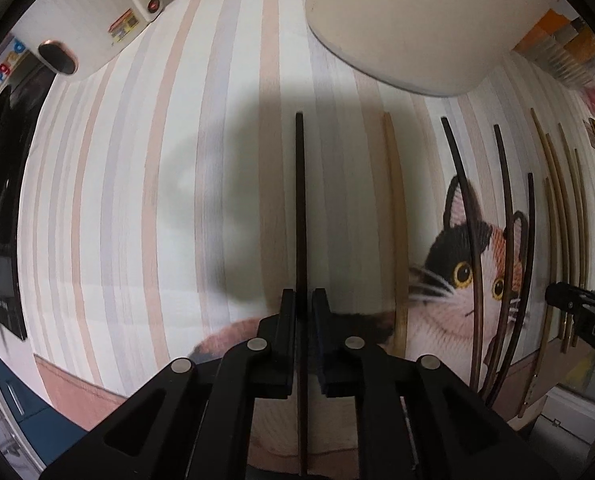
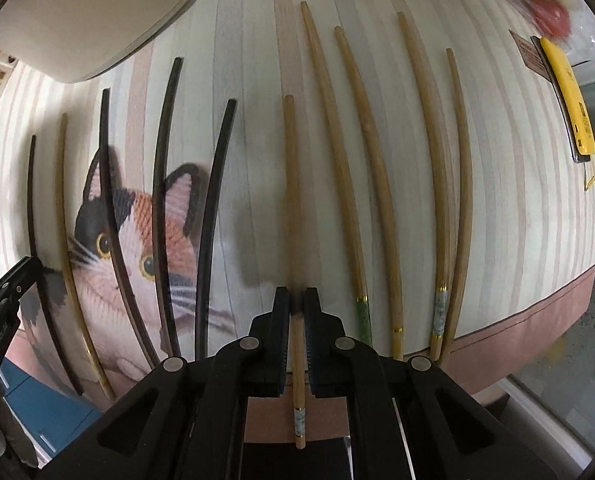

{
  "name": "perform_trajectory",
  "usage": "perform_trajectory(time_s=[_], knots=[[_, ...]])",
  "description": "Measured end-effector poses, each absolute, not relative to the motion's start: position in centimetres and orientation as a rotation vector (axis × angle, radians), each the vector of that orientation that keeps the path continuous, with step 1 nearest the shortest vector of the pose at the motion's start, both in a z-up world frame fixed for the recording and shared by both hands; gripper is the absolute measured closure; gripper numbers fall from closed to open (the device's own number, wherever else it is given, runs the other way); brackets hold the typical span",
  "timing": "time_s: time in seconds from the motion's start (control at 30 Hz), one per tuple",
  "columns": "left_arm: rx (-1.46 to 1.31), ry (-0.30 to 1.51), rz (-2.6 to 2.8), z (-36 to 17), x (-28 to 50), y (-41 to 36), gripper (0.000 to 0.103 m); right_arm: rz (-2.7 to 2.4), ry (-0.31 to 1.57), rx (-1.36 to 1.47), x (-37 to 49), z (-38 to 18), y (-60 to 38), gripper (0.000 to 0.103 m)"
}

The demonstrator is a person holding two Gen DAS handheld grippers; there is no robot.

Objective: Organize utensils
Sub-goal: 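Grasp a dark chopstick with the left tool while the right tool grasps a light wooden chopstick, then lift both held chopsticks upright and carry them toward the beige holder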

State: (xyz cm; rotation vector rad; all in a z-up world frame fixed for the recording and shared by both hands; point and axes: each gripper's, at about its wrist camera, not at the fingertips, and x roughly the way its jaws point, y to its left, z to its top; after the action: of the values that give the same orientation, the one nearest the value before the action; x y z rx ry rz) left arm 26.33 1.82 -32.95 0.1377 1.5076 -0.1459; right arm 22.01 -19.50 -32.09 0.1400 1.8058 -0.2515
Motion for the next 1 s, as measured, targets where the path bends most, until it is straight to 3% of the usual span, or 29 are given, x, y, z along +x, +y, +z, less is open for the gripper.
perform_trajectory(time_s=[0.53,1.0], knots=[[0.176,1.468,-0.164,-33.0,29.0,0.9,0.095,-0.308,1.879,0.055,28.4,-34.5,-17.3,0.093],[0.158,1.429,-0.088,-32.3,27.7,-0.9,0.100,-0.302,1.792,0.001,26.4,-34.8,-15.1,0.096]])
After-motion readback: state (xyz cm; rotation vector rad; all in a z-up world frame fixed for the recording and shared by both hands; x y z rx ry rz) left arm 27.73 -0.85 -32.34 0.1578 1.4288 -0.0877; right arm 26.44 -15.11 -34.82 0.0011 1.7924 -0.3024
